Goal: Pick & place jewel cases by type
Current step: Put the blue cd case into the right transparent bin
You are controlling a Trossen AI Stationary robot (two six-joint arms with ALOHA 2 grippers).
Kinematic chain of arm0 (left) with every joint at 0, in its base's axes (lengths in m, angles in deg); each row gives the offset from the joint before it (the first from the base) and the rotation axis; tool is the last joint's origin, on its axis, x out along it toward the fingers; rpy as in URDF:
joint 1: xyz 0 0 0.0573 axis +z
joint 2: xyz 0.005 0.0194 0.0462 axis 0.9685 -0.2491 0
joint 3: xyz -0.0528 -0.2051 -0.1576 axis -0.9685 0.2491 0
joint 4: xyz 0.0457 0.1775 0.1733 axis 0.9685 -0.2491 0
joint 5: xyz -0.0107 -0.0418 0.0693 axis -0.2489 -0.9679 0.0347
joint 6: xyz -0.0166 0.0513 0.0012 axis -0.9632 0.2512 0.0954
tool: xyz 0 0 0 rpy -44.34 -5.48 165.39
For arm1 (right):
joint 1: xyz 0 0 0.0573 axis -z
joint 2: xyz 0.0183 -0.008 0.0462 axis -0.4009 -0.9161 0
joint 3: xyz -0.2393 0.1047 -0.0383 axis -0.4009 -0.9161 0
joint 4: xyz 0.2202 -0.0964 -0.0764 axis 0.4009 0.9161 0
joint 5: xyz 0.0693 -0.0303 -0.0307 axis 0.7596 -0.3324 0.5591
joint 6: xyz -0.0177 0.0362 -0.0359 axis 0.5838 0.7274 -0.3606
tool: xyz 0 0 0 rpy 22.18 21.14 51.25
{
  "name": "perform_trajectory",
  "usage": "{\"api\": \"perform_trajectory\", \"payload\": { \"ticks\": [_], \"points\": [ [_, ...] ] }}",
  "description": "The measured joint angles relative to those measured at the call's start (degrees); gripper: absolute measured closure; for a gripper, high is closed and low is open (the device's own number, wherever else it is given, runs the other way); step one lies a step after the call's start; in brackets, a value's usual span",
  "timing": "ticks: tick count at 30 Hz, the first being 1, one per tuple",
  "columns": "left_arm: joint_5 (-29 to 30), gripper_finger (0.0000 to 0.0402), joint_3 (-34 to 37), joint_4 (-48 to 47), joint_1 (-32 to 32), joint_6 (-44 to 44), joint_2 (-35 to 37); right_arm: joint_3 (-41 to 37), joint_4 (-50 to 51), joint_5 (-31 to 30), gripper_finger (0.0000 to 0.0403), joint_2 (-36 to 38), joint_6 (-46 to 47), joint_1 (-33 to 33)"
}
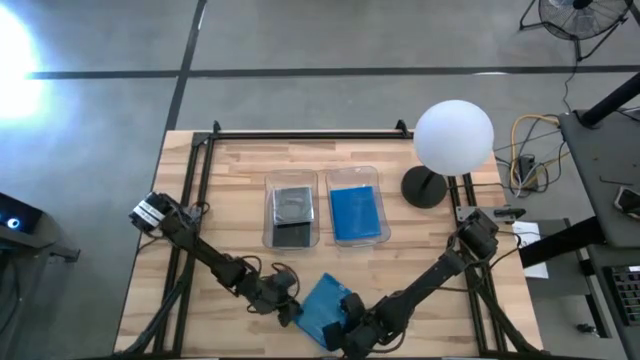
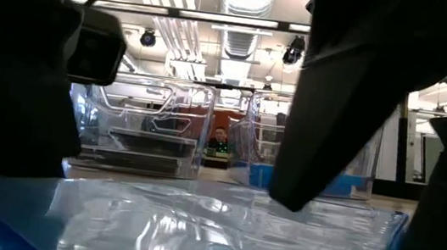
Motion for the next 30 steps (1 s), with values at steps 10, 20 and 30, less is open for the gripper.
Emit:
{"api": "perform_trajectory", "payload": {
  "ticks": [10, 20, 30],
  "points": [
    [2.22, 0.0268, -0.36, -3.74, -0.89, -2.72, -0.88, -1.19, -2.49, 0.50, 0.0179, 0.01, -1.97, 0.13],
    [0.11, 0.0268, -0.35, -6.73, -0.03, -3.40, -1.01, -2.50, -4.33, 1.86, 0.0179, 0.09, -2.23, 0.13],
    [-4.89, 0.0268, -0.05, -6.45, 1.86, -3.44, -1.05, -4.17, -9.43, 1.30, 0.0179, 0.07, -4.48, 0.33]
  ]
}}
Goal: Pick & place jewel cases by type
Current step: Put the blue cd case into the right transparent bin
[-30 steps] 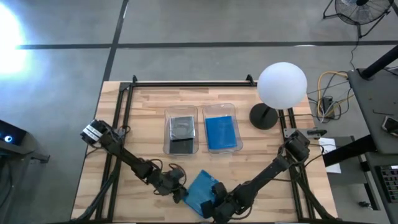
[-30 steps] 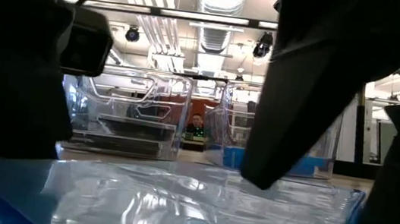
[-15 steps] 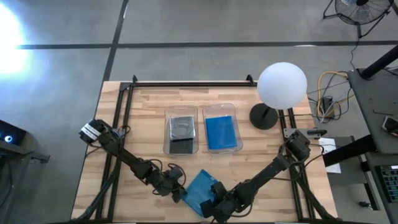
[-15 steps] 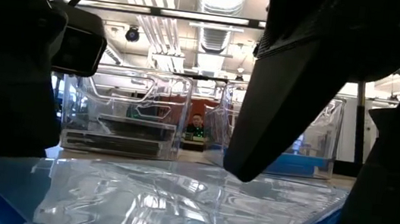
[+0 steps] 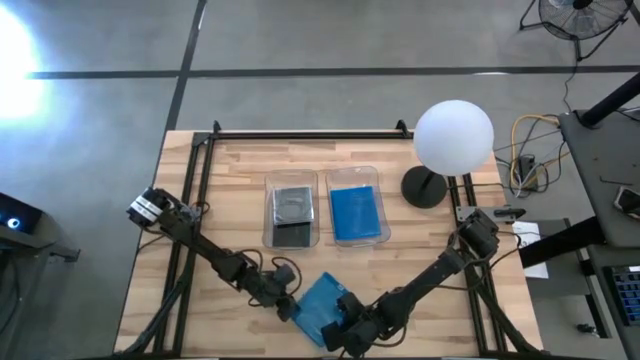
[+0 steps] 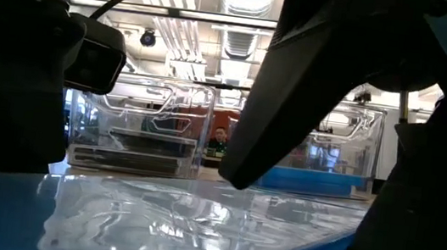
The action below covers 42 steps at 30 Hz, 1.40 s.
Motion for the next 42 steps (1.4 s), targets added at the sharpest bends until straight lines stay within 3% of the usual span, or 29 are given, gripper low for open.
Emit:
{"api": "perform_trajectory", "payload": {
  "ticks": [9, 19, 24, 32, 42],
  "points": [
    [-2.59, 0.0268, 0.11, 13.43, 0.83, 4.92, -0.10, -0.28, -1.35, 1.21, 0.0179, 0.00, -4.11, 1.96],
    [-1.28, 0.0270, 0.11, 14.39, 0.85, 5.17, 0.55, -0.31, -2.08, 0.57, 0.0179, 0.72, -10.72, 2.39],
    [-0.71, 0.0305, 0.03, 15.29, 0.87, 3.02, 0.66, -0.45, 0.44, -2.39, 0.0182, 1.58, -11.51, 1.32],
    [4.64, 0.0392, -0.14, 21.33, 0.74, -0.06, 0.70, -0.58, 12.54, -8.67, 0.0184, 4.88, -2.04, -2.89],
    [13.25, 0.0400, -0.06, 29.37, 1.59, 1.95, 6.54, -0.52, 38.90, -21.91, 0.0184, 15.69, 22.18, -11.57]
  ]
}}
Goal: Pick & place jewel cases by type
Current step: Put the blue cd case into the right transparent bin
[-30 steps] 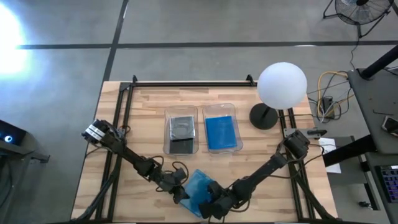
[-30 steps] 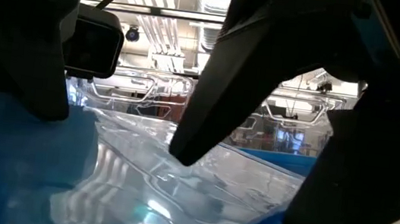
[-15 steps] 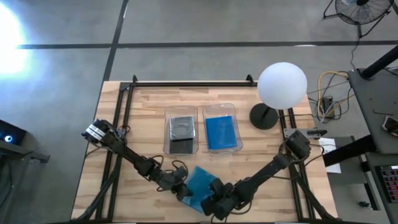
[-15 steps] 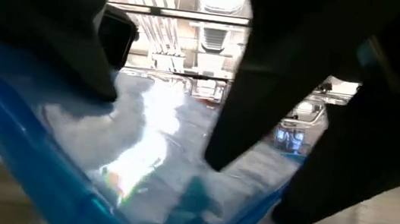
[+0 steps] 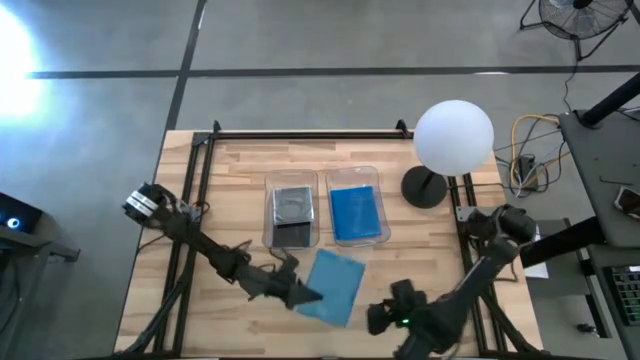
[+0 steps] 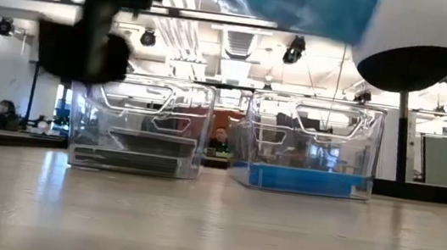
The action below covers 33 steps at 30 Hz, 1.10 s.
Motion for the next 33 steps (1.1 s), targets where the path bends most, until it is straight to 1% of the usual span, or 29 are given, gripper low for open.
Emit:
{"api": "perform_trajectory", "payload": {
  "ticks": [3, 5, 8, 11, 14, 16, 18, 21, 23, 25, 28, 31, 33],
  "points": [
    [5.26, 0.0400, 0.02, 2.13, 1.62, 0.68, 4.21, 0.00, 6.25, -1.71, 0.0184, 2.95, 5.40, -1.60],
    [8.34, 0.0401, -0.09, 2.28, 3.42, 0.63, 7.31, -0.02, 8.35, -2.07, 0.0184, 4.27, 5.68, -1.78],
    [9.12, 0.0401, -0.30, 1.22, 8.51, -1.56, 10.36, 0.04, 10.20, -2.36, 0.0184, 5.20, 5.60, -0.89],
    [8.84, 0.0401, -2.14, -6.32, 14.93, -3.62, 12.06, -0.09, 10.68, -2.35, 0.0184, 5.32, 5.25, 0.17],
    [5.27, 0.0398, -6.30, -20.29, 21.49, -6.40, 12.67, -0.11, 10.69, -2.30, 0.0184, 5.32, 4.80, 0.87],
    [2.03, 0.0387, -9.98, -28.87, 25.42, -7.30, 11.59, -0.13, 10.75, -2.29, 0.0184, 5.30, 4.56, 1.10],
    [0.17, 0.0370, -13.05, -33.96, 28.22, -6.03, 9.82, -0.14, 11.28, -2.28, 0.0184, 5.30, 4.39, 1.08],
    [-3.86, 0.0346, -17.41, -32.87, 31.77, -2.46, 5.66, -0.17, 12.65, -2.25, 0.0183, 5.30, 4.38, 1.05],
    [-5.86, 0.0336, -20.35, -33.59, 33.30, -2.68, 2.52, -0.17, 13.61, -2.24, 0.0183, 5.30, 4.39, 1.04],
    [-7.17, 0.0328, -23.29, -37.48, 34.09, -3.49, -0.74, -0.17, 13.93, -2.24, 0.0183, 5.30, 4.11, 1.06],
    [-8.26, 0.0316, -27.48, -46.54, 34.00, -3.77, -4.50, -0.20, 14.16, -2.24, 0.0183, 5.30, 3.07, 1.06],
    [-8.25, 0.0303, -31.34, -54.09, 33.64, -3.38, -5.83, -0.20, 14.84, -2.24, 0.0183, 5.30, 3.04, 1.04],
    [-9.09, 0.0296, -33.54, -57.48, 33.72, -0.16, -5.81, -0.20, 15.20, -2.21, 0.0183, 5.30, 2.87, 0.99]
  ]
}}
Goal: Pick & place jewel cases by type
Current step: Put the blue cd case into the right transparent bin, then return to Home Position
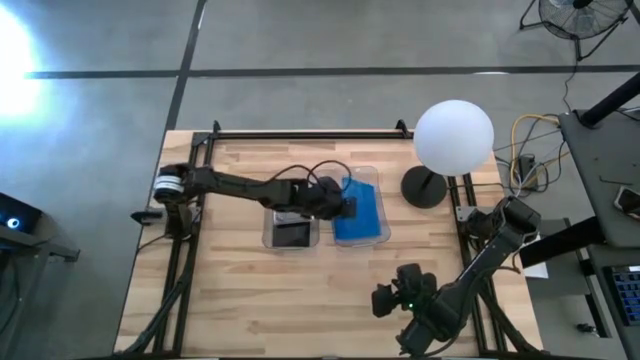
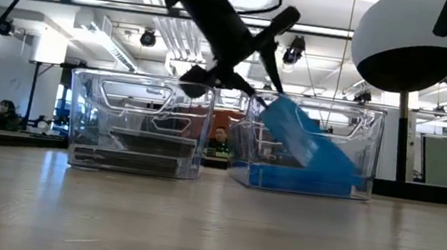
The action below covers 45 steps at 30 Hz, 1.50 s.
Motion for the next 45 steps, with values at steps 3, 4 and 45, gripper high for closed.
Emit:
{"api": "perform_trajectory", "payload": {
  "ticks": [3, 4, 45],
  "points": [
    [-6.56, 0.0293, -3.54, -6.00, -0.03, 9.53, 1.64, 0.00, 0.01, 0.03, 0.0183, 0.02, -2.15, 0.00],
    [-8.99, 0.0293, -4.77, -8.41, -0.40, 13.43, 2.63, 0.00, 0.00, 0.12, 0.0183, 0.06, -2.76, 0.00],
    [-6.06, 0.0294, 51.56, 65.64, -27.18, 41.32, 48.79, -38.61, -51.24, 10.96, 0.0184, 62.04, -82.31, 18.70]
  ]
}}
